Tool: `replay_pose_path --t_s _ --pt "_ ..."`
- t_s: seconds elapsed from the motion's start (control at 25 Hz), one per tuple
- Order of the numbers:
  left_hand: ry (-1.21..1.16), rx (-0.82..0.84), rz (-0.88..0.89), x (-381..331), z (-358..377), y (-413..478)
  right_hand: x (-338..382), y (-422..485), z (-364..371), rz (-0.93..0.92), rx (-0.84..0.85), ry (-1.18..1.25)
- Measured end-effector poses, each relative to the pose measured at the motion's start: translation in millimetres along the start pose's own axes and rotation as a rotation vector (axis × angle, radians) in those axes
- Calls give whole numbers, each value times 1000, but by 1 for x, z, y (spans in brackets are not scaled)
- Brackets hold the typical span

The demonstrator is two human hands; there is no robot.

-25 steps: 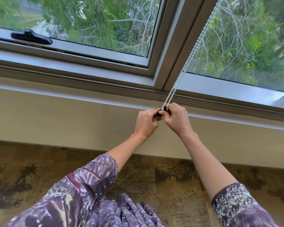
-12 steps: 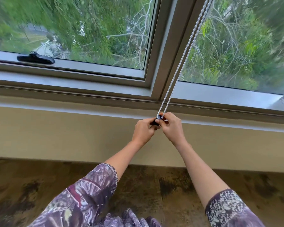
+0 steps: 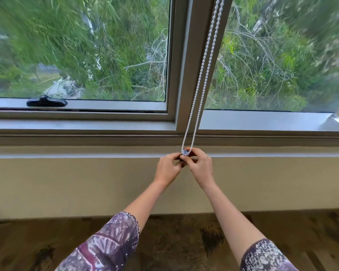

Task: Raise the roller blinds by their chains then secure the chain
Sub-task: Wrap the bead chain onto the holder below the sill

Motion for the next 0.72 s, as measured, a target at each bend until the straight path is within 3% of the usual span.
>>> replay_pose_path --t_s 0.72 --pt "-17 37 -41 4 -3 -8 -7 -2 4 -3 50 35"
Point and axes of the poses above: each hand's wrist, its own y-axis towards the middle knuckle, its own z-axis out of the palm, x = y × z, the point moved 3 cm from there along y, towards the middle knuckle, and after that the axes turned 7 degrees about -z, right-handed, at the moved point
